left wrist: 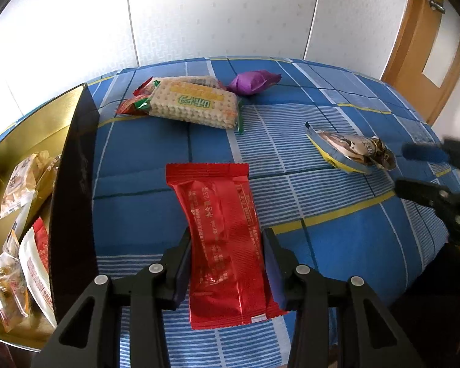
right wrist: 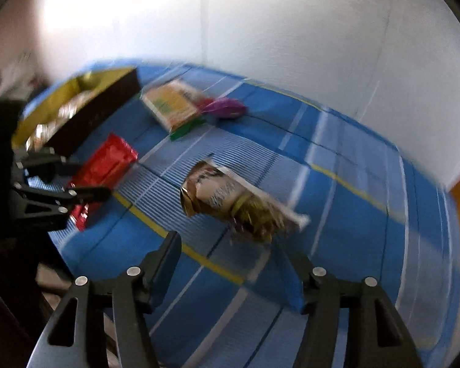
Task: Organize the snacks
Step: 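Lift the large red wrapper with left while right keeps holding the brown bag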
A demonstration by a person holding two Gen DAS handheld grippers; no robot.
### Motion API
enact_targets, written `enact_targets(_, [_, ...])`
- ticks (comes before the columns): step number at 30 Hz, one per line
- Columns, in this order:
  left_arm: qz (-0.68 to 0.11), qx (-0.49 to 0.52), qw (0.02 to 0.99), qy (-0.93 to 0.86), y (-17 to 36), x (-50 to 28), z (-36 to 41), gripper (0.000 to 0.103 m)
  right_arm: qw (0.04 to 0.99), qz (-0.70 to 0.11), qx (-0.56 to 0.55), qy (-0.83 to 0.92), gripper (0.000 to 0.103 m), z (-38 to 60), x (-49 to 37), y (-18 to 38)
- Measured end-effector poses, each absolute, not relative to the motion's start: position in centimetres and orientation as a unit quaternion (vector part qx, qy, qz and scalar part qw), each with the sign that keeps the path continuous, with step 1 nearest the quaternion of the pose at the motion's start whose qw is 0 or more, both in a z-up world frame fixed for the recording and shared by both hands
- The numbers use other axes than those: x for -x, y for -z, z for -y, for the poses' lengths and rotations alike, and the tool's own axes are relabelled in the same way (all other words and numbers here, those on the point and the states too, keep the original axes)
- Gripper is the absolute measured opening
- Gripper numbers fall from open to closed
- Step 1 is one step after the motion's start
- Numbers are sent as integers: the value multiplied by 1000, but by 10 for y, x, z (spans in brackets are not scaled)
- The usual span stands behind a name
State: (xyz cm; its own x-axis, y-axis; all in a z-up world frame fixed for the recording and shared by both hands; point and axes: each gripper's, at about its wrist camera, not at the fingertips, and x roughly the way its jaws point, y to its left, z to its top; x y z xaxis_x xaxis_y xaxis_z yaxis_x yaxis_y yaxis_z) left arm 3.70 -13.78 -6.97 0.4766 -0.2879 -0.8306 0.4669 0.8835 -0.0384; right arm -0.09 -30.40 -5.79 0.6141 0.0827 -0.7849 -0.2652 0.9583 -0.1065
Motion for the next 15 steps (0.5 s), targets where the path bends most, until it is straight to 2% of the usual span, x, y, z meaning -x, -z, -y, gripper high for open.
enact_targets(6, [-456,-98,856,221,70,-35,138,43,868,-450,188,-95,62,282,-42,71])
enact_targets(7, [-455,-98,857,222,70,-35,137,43,868,-451,189,-88,46,280,-47,75])
enact_targets(8, [-454,-98,858,222,70,-34,137,43,870,-452,182,-80,37,280,-50,77])
enact_targets(15, [-449,-94,863,211,70,-33,136,42,907,-399,127,-33,38,282,-45,85])
